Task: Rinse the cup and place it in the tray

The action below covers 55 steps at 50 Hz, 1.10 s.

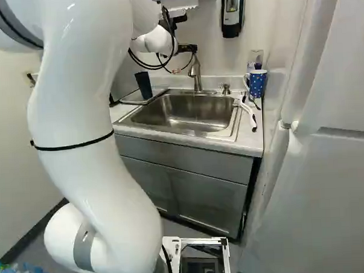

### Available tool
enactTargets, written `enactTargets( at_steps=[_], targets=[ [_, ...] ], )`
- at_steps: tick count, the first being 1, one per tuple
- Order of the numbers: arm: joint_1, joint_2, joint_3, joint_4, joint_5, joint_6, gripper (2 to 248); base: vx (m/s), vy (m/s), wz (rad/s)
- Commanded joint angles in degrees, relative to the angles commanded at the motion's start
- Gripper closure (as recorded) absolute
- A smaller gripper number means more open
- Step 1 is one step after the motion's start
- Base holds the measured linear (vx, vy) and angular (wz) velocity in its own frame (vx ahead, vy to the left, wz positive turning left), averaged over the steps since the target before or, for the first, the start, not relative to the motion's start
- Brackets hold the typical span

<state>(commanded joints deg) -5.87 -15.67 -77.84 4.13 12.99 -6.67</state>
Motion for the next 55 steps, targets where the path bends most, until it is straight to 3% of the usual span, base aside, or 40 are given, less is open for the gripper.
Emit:
enactTargets(
  at_steps=[16, 31, 55],
  targets=[
    [0.00, 0.00, 0.00, 0.00, -0.85, 0.00, 3, 0.000, 0.000, 0.000],
    [-0.09, 0.19, 0.22, 0.00, 1.61, 0.00, 3, 0.000, 0.000, 0.000],
    [-2.42, 5.01, 5.59, 0.00, 0.57, 0.00, 3, 0.000, 0.000, 0.000]
  ],
)
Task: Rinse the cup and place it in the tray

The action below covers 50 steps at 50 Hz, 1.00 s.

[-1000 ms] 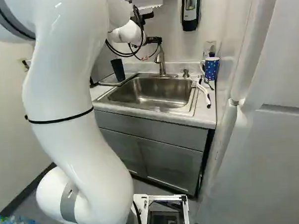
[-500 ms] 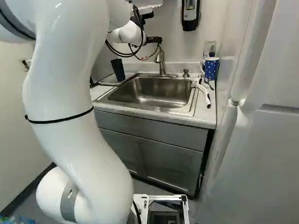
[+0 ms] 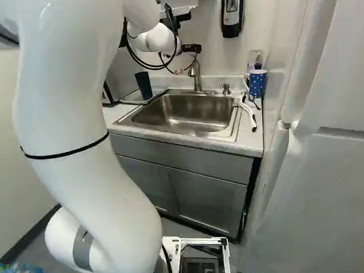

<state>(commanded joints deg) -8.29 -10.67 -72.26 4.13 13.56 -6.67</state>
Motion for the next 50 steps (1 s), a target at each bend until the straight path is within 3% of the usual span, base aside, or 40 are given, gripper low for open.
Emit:
enactTargets(
  at_steps=[16, 50],
  targets=[
    [-1.46, 4.20, 4.53, 0.00, -6.12, 0.00, 3, 0.000, 0.000, 0.000],
    [-5.03, 12.85, 13.38, 0.00, -26.29, 0.00, 3, 0.000, 0.000, 0.000]
  ],
)
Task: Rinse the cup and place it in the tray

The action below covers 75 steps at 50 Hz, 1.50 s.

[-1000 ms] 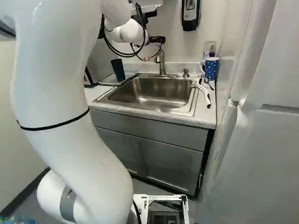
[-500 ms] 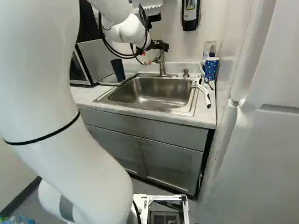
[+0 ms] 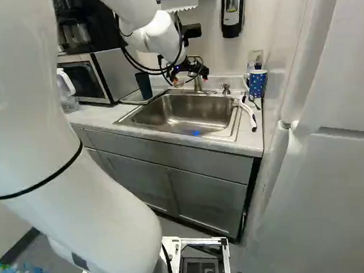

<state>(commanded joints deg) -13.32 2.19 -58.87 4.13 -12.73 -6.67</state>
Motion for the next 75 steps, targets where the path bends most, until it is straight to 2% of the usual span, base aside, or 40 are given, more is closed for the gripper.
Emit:
enactTargets(
  at_steps=[20, 75],
  targets=[
    [-0.15, 0.63, 0.62, 0.00, -12.00, 0.00, 3, 0.000, 0.000, 0.000],
    [-0.15, 0.63, 0.62, 0.00, -12.11, 0.00, 3, -0.003, 0.005, -0.001]
  ],
)
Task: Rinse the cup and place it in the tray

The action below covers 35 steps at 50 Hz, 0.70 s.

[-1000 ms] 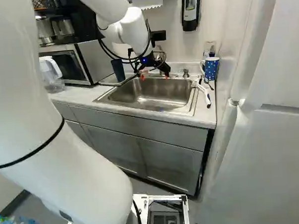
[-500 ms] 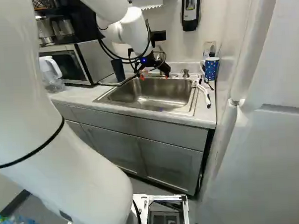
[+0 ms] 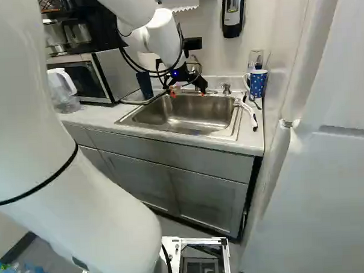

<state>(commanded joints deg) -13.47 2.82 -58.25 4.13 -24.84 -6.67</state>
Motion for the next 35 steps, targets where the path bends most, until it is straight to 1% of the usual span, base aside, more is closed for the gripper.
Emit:
enactTargets(
  at_steps=[19, 35],
  targets=[
    [0.00, 0.00, 0.00, 0.00, 0.00, 0.00, 3, -0.025, 0.033, -0.001],
    [0.00, 0.00, 0.00, 0.00, 0.00, 0.00, 3, -0.074, 0.074, -0.004]
  ],
)
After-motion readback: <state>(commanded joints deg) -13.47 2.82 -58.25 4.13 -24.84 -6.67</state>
